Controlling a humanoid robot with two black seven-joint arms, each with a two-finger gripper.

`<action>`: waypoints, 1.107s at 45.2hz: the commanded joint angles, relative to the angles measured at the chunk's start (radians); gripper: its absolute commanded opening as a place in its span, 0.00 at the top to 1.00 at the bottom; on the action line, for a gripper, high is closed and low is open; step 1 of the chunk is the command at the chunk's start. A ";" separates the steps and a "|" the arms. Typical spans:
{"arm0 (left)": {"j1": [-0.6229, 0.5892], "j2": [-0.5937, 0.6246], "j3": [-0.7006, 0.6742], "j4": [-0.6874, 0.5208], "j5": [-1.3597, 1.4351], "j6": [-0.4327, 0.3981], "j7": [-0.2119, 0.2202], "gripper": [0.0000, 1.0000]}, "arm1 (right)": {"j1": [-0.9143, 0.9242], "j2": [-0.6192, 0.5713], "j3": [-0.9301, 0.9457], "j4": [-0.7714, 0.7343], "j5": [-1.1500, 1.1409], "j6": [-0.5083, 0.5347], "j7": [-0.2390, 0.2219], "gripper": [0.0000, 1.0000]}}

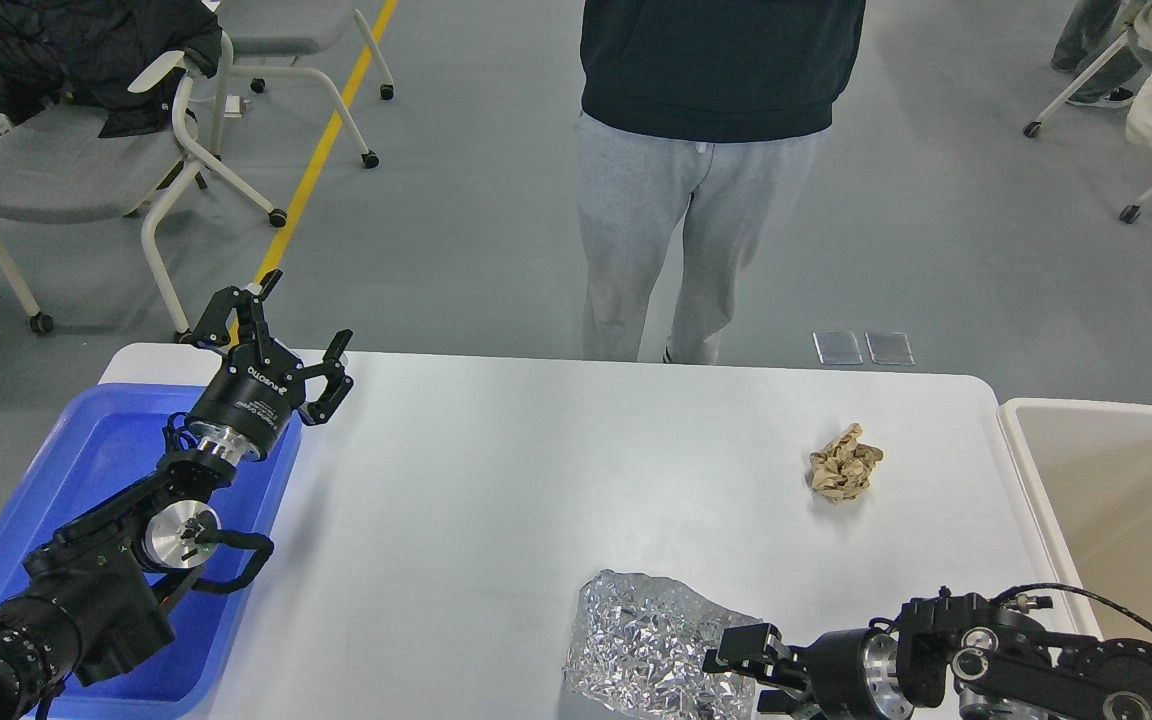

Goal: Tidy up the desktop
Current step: 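Move the right gripper to the silver foil bag and close on it, then lift the foil bag with the right gripper and carry it toward the bin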

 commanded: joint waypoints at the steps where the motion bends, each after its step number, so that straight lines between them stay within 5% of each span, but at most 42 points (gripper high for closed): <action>1: 0.000 0.000 0.000 0.000 0.000 0.000 0.000 0.00 | 0.001 0.001 -0.011 -0.007 -0.024 -0.003 0.019 0.38; 15: 0.000 0.000 0.000 0.000 0.000 0.000 0.000 0.00 | 0.001 0.003 -0.014 -0.010 -0.043 -0.015 0.057 0.51; 21: 0.000 0.000 0.000 0.000 0.000 -0.002 0.000 0.00 | 0.001 -0.002 -0.015 -0.010 -0.078 -0.017 0.065 0.76; 24: 0.000 0.000 0.000 0.000 0.000 0.000 0.000 0.00 | 0.001 -0.002 -0.019 -0.010 -0.080 -0.017 0.065 1.00; 50: 0.002 0.000 0.000 0.000 0.000 -0.002 0.000 0.00 | 0.019 -0.081 -0.026 0.023 -0.055 -0.009 0.077 1.00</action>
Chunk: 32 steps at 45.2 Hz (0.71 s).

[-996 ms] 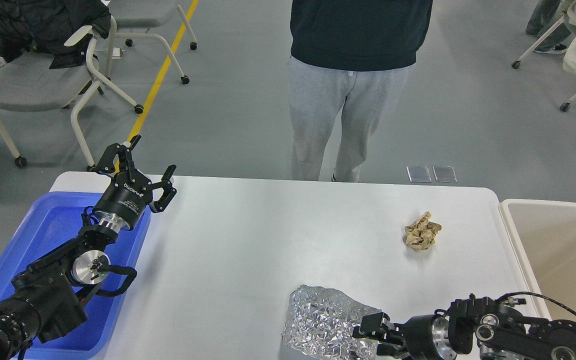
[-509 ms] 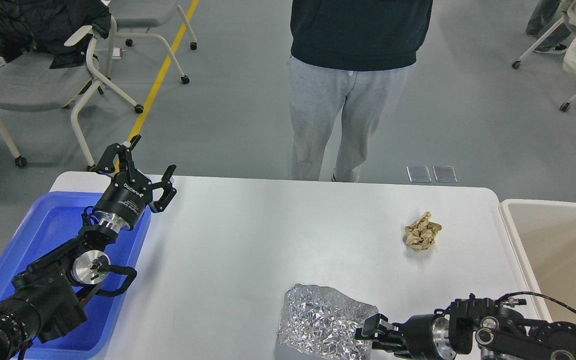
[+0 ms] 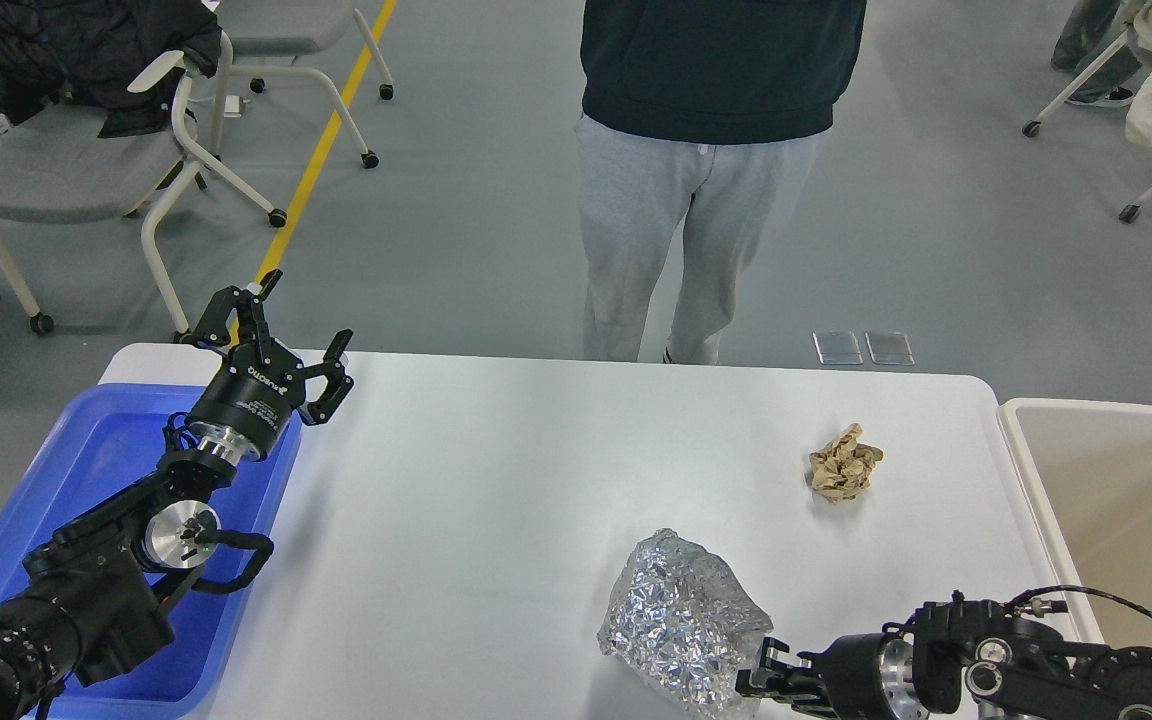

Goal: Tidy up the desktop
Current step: 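Lift the foil bag with the right gripper and carry it toward the bin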

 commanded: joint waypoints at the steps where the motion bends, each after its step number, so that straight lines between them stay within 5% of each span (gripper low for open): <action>1: 0.000 0.000 0.000 0.000 0.000 0.000 0.000 0.00 | 0.017 -0.063 0.011 0.036 0.018 0.007 0.015 1.00; 12: 0.000 0.000 0.000 0.000 0.000 -0.001 0.000 0.00 | 0.094 -0.244 0.008 0.168 0.104 0.021 0.022 1.00; 32: 0.002 0.000 0.000 0.000 0.000 -0.001 0.000 0.00 | 0.361 -0.637 -0.001 0.310 0.271 0.222 0.005 1.00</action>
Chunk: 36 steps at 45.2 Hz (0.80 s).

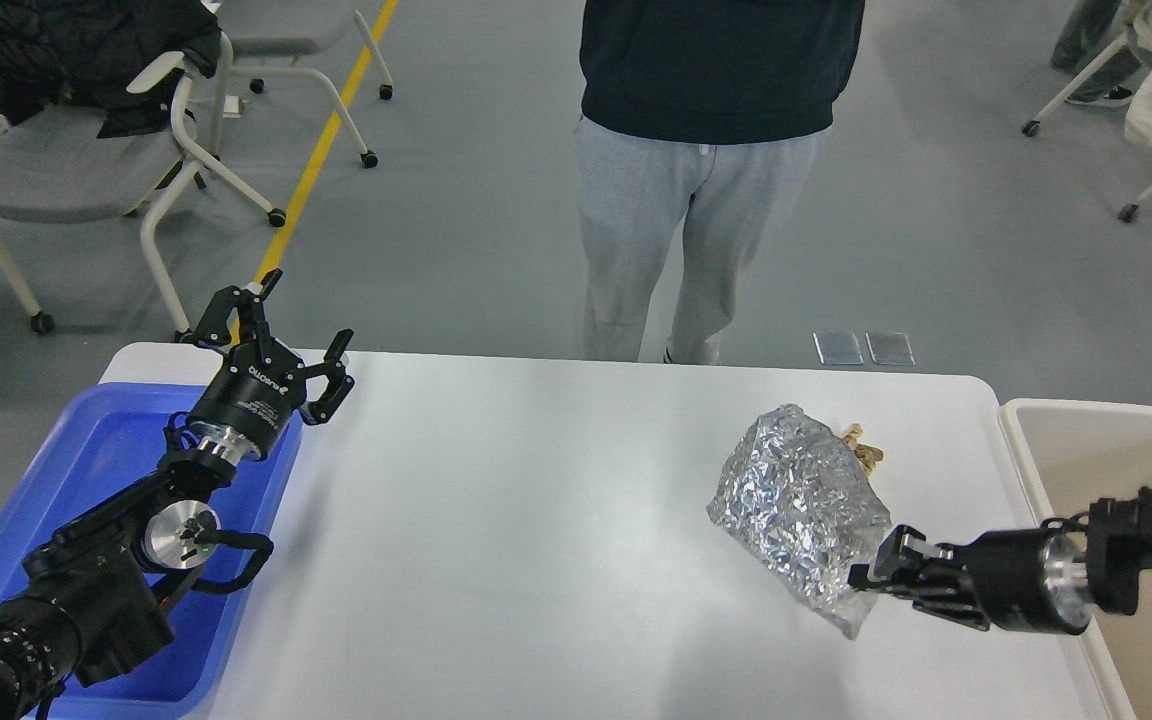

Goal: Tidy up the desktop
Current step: 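Lift the foil bag with the right gripper and carry it toward the bin, then lower the foil bag into the beige bin and open the right gripper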

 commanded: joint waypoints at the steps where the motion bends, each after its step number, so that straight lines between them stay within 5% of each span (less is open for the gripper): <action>1: 0.001 0.000 0.000 0.000 0.000 0.000 0.000 0.00 | 0.139 -0.202 0.002 0.054 0.066 0.120 -0.011 1.00; 15: 0.001 0.000 0.000 0.000 0.000 -0.002 0.000 0.00 | 0.263 -0.334 0.013 -0.024 0.181 0.157 -0.057 1.00; 36: 0.001 0.000 0.000 0.000 0.000 -0.002 0.000 0.00 | 0.203 -0.219 -0.031 -0.578 0.205 -0.001 -0.077 1.00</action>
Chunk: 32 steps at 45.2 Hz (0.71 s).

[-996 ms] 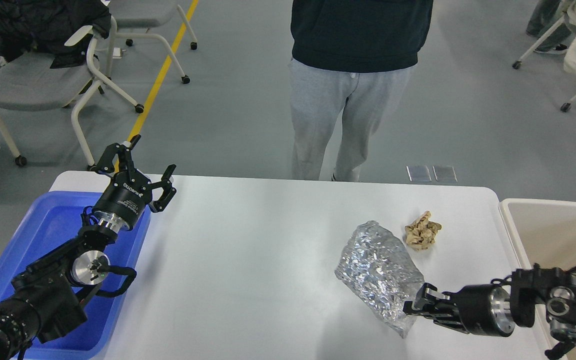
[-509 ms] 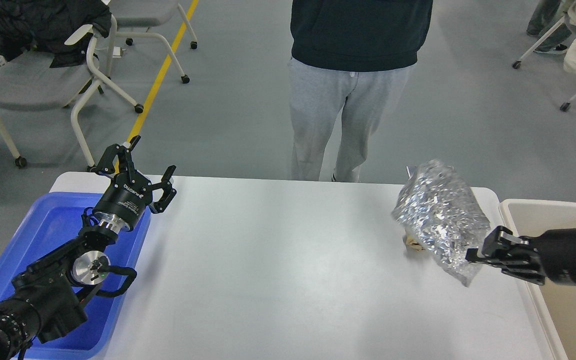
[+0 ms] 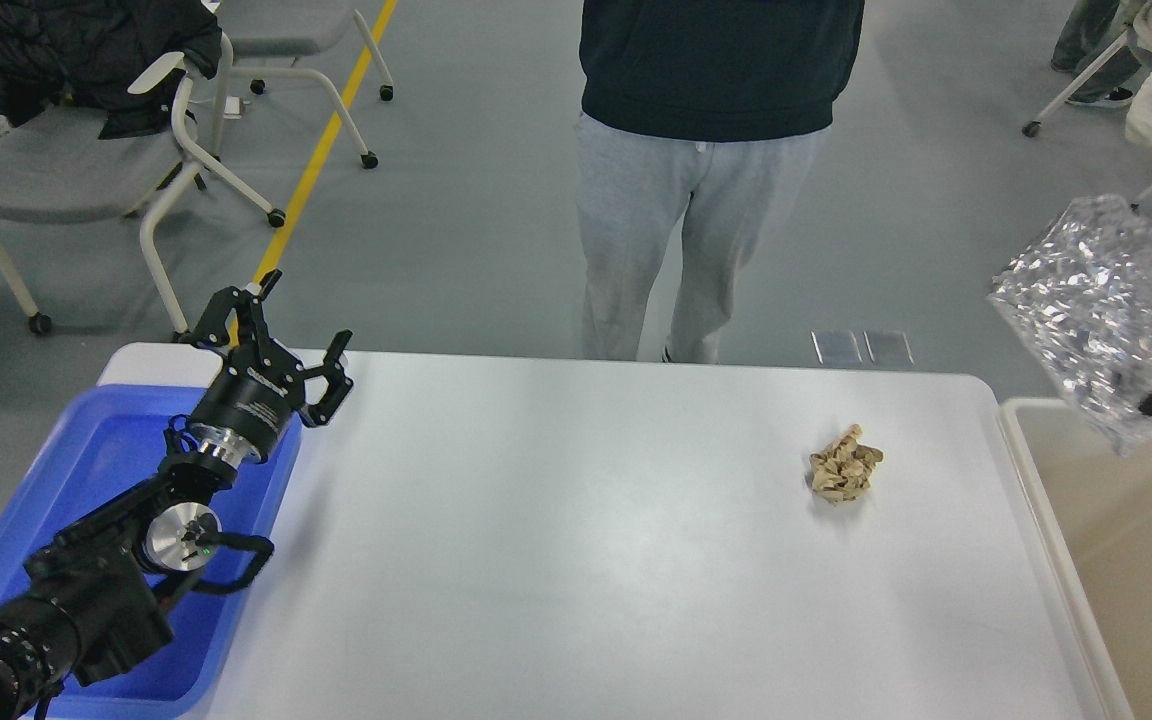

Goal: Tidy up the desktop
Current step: 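Lower the foil bag into the beige bin and open the right gripper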

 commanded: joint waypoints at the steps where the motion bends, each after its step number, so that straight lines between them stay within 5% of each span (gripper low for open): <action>1: 0.000 0.000 0.000 0.000 0.000 0.000 0.000 0.00 | -0.034 0.065 -0.022 -0.302 0.028 -0.098 -0.010 1.00; 12: 0.000 0.000 0.000 0.000 0.000 0.000 0.000 0.00 | -0.126 0.260 -0.022 -0.660 0.152 -0.195 -0.012 1.00; 23: 0.000 0.000 0.000 0.000 -0.002 0.002 0.000 0.00 | -0.207 0.596 -0.014 -1.208 0.263 -0.209 -0.013 1.00; 32: 0.000 0.000 0.002 0.000 -0.001 0.003 0.000 0.00 | -0.278 0.732 0.000 -1.354 0.291 -0.221 -0.013 1.00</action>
